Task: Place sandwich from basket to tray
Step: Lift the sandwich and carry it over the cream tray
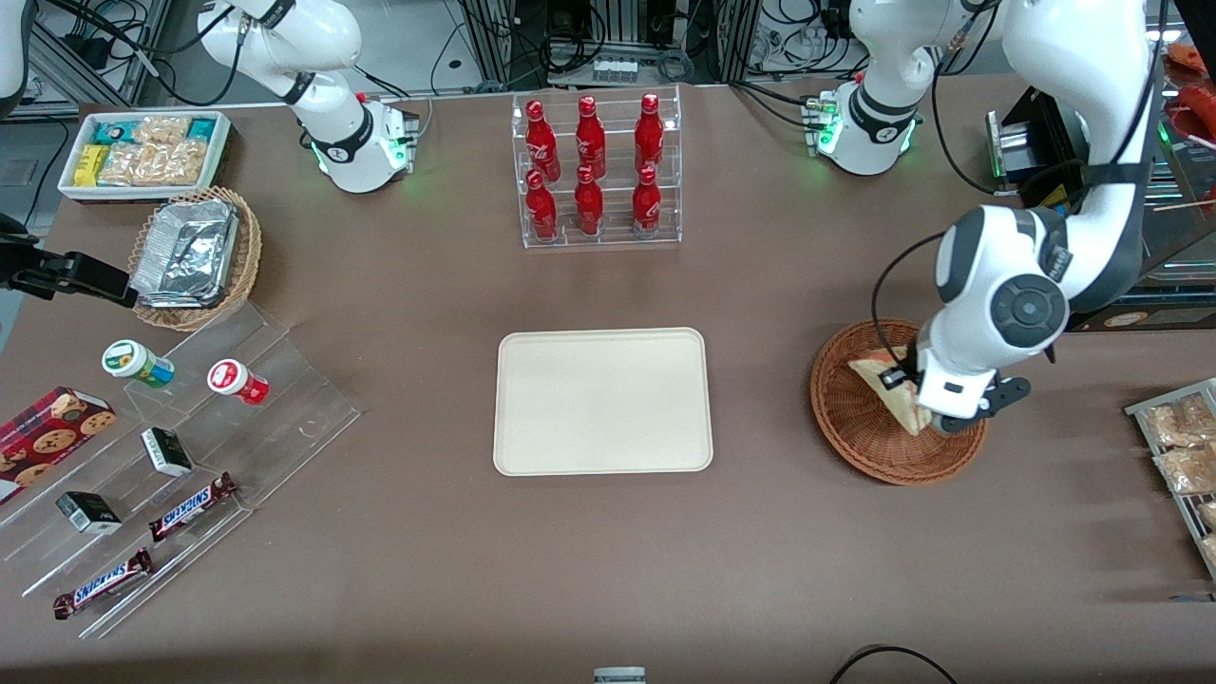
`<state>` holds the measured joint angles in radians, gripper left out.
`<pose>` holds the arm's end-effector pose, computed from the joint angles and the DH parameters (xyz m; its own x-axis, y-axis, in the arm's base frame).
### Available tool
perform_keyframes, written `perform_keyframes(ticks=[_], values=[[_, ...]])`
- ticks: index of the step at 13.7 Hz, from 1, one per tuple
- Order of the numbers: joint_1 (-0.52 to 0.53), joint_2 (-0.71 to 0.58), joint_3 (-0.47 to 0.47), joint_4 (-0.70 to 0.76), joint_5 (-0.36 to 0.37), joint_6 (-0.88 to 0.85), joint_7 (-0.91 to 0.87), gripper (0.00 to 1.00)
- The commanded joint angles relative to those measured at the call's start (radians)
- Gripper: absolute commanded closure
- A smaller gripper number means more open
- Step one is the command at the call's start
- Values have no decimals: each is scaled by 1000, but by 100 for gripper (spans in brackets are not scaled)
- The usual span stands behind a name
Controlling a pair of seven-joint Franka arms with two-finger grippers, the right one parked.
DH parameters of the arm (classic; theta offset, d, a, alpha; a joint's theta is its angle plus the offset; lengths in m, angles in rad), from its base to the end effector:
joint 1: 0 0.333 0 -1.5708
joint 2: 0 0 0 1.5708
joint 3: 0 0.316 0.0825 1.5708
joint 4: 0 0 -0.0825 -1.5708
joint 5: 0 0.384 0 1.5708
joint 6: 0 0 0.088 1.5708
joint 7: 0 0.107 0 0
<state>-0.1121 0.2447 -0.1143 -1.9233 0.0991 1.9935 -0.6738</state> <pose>0.5756 -0.1238 0.3522 0.9134 0.3944 -0.1009 0.3779 -0.9136 -0.1502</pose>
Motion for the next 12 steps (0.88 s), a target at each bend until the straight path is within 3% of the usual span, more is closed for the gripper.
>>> perform_keyframes(ticks=[1, 7, 12], values=[[-118, -1, -7, 94, 24, -91, -9, 100], [-392, 221, -13, 349, 21, -79, -10, 100], [-492, 344, -12, 463, 59, -78, -10, 100]])
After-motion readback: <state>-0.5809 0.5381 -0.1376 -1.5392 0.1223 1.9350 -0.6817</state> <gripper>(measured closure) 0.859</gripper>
